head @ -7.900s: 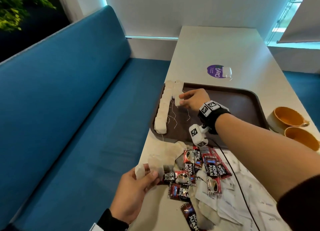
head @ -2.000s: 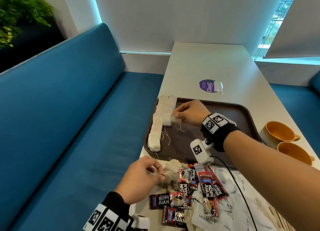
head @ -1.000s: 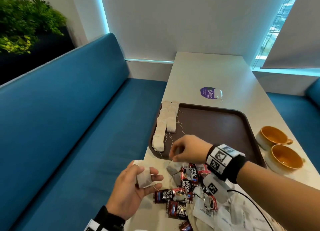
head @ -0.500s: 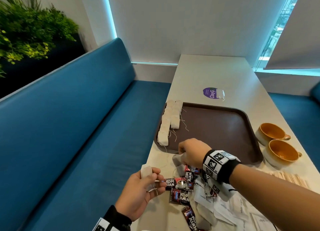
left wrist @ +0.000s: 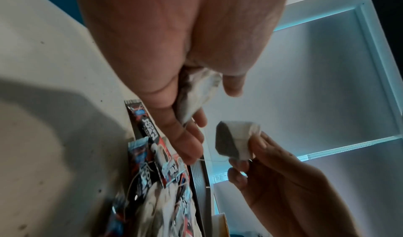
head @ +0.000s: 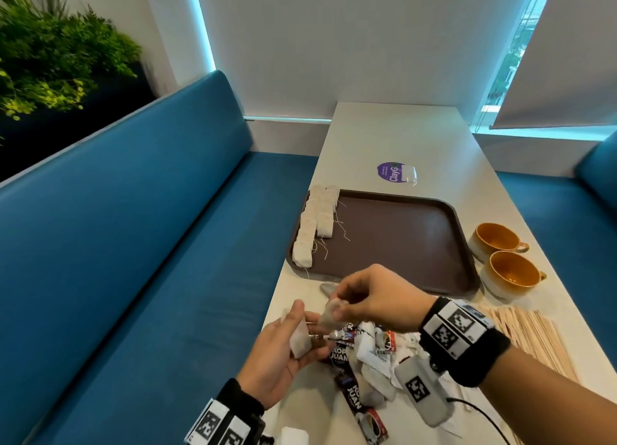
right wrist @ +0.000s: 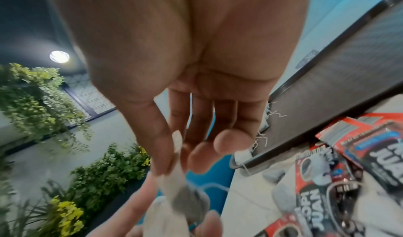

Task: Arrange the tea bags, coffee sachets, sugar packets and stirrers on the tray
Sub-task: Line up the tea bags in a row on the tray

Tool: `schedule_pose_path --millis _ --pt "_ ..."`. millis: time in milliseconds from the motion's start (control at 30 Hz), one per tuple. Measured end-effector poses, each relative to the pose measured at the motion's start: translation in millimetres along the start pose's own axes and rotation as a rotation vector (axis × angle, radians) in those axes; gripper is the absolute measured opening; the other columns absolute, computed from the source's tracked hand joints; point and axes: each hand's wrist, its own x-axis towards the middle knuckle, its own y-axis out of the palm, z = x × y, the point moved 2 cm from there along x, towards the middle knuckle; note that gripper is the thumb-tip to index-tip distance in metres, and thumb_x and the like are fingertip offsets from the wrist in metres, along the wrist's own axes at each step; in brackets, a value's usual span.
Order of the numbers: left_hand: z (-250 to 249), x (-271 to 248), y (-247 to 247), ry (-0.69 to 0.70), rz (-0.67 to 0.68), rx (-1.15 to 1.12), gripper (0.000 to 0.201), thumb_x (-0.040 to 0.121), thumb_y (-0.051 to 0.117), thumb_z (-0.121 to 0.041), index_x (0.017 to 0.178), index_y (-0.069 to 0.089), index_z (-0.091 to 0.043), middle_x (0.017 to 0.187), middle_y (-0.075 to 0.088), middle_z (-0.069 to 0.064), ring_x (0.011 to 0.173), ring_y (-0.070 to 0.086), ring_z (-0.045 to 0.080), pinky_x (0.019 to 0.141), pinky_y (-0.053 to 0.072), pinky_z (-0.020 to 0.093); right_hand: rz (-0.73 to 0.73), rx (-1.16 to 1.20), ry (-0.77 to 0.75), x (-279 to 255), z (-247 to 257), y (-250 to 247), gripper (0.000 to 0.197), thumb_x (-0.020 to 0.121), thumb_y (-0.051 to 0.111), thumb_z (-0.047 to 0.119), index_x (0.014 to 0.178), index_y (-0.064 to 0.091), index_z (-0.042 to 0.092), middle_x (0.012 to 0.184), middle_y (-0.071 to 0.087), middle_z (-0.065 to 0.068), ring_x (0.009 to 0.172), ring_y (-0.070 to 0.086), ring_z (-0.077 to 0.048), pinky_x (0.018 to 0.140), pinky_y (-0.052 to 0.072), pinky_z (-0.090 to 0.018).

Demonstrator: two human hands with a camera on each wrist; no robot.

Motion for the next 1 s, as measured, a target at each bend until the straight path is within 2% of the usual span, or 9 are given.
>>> schedule_pose_path --millis 133,200,267,433,533,667,800,900,1000 --pt "9 -9 10 -0.091 0.229 0.019 0.049 0.098 0.061 -0.039 0.124 0.064 0.003 0.108 0.069 0.022 0.094 0.068 0.033 0.080 0.058 0.045 0.145 -0.091 0.001 -15 -3 19 0.010 0.083 0.082 0.020 0.089 0.076 0.026 0.078 0.074 0.008 0.069 0.065 -0.001 0.071 0.054 -0.022" --pt "18 -14 15 -0.136 0.315 0.049 0.048 0.091 0.070 -0.027 0.125 0.061 0.005 0.107 0.067 0.021 0.093 0.068 0.034 0.077 0.058 0.042 0.084 -0.109 -0.010 -22 -8 26 0.008 0.085 0.079 0.021 0.093 0.078 0.021 0.079 0.075 0.003 0.065 0.063 -0.002 0.069 0.055 -0.024" --pt "25 -14 15 -0.141 0.342 0.067 0.045 0.084 0.073 -0.012 0.123 0.059 0.006 0.099 0.067 0.020 0.087 0.067 0.032 0.074 0.057 0.039 -0.011 -0.148 -0.029 -26 -15 31 0.012 0.084 0.080 0.027 0.096 0.079 0.024 0.082 0.074 0.006 0.067 0.061 0.002 0.067 0.050 -0.016" --pt "40 -11 9 -0.107 0.193 0.138 0.027 0.086 0.062 0.011 0.112 0.065 0.005 0.074 0.059 0.008 0.070 0.062 0.023 0.062 0.053 0.034 -0.250 -0.116 0.080 -48 -38 28 0.021 0.075 0.088 0.038 0.081 0.074 0.024 0.071 0.067 0.010 0.062 0.056 0.002 0.062 0.045 -0.016" --pt "44 -9 5 -0.087 0.071 0.294 0.020 0.082 0.066 0.006 0.101 0.062 0.000 0.067 0.056 0.005 0.061 0.056 0.019 0.052 0.046 0.030 -0.206 -0.193 0.225 -66 -55 40 0.025 0.072 0.090 0.034 0.078 0.071 0.018 0.068 0.064 0.007 0.058 0.053 0.000 0.061 0.047 -0.021" --pt "49 -6 8 -0.088 -0.029 0.451 0.007 0.093 0.063 -0.004 0.089 0.061 -0.008 0.062 0.052 0.003 0.050 0.049 0.017 0.045 0.036 0.024 -0.127 -0.369 0.322 -76 -75 60 0.044 0.060 0.090 0.051 0.079 0.064 0.021 0.080 0.065 0.006 0.073 0.057 -0.008 0.064 0.048 -0.025" --pt "57 -3 13 -0.069 -0.098 0.639 0.013 0.094 0.063 -0.012 0.094 0.065 0.001 0.052 0.047 -0.002 0.042 0.044 0.016 0.041 0.032 0.022 -0.221 -0.376 0.351 -76 -81 67 0.049 0.060 0.085 0.058 0.081 0.062 0.021 0.080 0.063 0.006 0.074 0.058 -0.011 0.065 0.049 -0.029" --pt "59 -2 16 -0.069 -0.128 0.690 0.018 0.092 0.063 -0.013 0.095 0.064 0.005 0.049 0.046 -0.002 0.040 0.044 0.017 0.040 0.031 0.022 -0.218 -0.343 0.359 -75 -84 67 0.043 0.061 0.088 0.050 0.084 0.064 0.022 0.080 0.062 0.007 0.073 0.056 -0.008 0.059 0.044 -0.023" --pt "59 -1 22 -0.068 -0.115 0.761 0.014 0.088 0.067 -0.015 0.085 0.061 -0.002 0.049 0.047 0.001 0.038 0.043 0.018 0.039 0.031 0.023 -0.193 -0.317 0.346 -76 -89 62 0.036 0.064 0.091 0.040 0.087 0.067 0.024 0.081 0.062 0.009 0.073 0.056 -0.005 0.060 0.042 -0.018"
